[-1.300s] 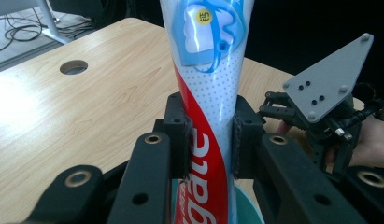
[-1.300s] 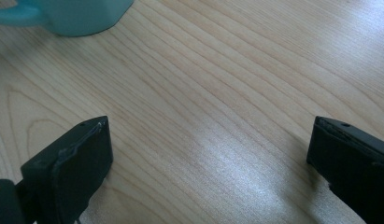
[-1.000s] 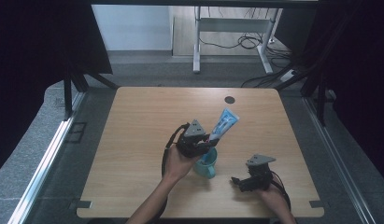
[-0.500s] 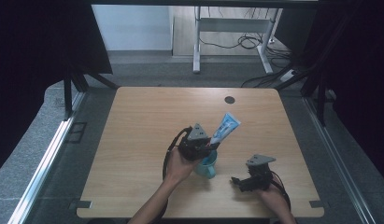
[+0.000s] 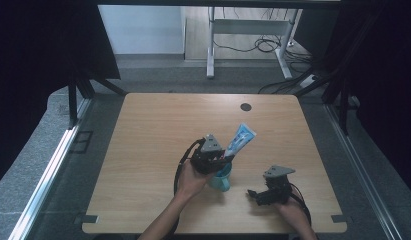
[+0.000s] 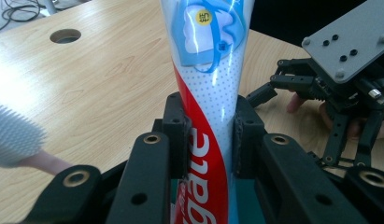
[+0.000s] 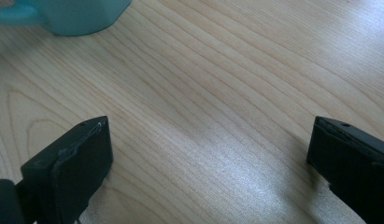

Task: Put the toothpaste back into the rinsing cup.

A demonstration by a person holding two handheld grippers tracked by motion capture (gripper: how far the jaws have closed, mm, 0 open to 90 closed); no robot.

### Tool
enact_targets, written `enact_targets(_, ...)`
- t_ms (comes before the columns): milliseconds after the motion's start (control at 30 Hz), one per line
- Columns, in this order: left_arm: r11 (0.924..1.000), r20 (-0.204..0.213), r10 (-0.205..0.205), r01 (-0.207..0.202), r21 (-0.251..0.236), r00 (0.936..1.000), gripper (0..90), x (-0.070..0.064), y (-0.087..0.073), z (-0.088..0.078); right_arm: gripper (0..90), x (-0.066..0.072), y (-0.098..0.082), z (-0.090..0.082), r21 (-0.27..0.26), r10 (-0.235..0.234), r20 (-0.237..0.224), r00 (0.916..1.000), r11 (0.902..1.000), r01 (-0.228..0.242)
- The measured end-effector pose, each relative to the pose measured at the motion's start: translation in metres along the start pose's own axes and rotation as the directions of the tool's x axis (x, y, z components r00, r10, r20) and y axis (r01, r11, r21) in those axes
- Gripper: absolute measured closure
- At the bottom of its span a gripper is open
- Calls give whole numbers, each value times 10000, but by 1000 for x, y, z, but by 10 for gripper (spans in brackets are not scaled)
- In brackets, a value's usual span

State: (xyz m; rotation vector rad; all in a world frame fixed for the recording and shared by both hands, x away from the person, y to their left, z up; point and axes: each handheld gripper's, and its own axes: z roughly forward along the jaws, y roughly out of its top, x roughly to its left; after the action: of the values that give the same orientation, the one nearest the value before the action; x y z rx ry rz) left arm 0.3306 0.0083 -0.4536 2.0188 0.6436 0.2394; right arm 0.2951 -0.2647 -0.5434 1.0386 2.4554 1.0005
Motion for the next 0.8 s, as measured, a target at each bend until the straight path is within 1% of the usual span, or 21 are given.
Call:
enact_targets(500, 9998, 85, -58, 56, 203, 9999, 704, 2, -3, -4, 0, 0, 0, 0, 1, 2, -4, 10000, 10000, -2)
enact_targets(800, 9988, -20, 33, -32, 480, 10000, 691, 1, -7, -6, 0, 0, 0, 0, -14, 12, 3, 10000, 10000, -12)
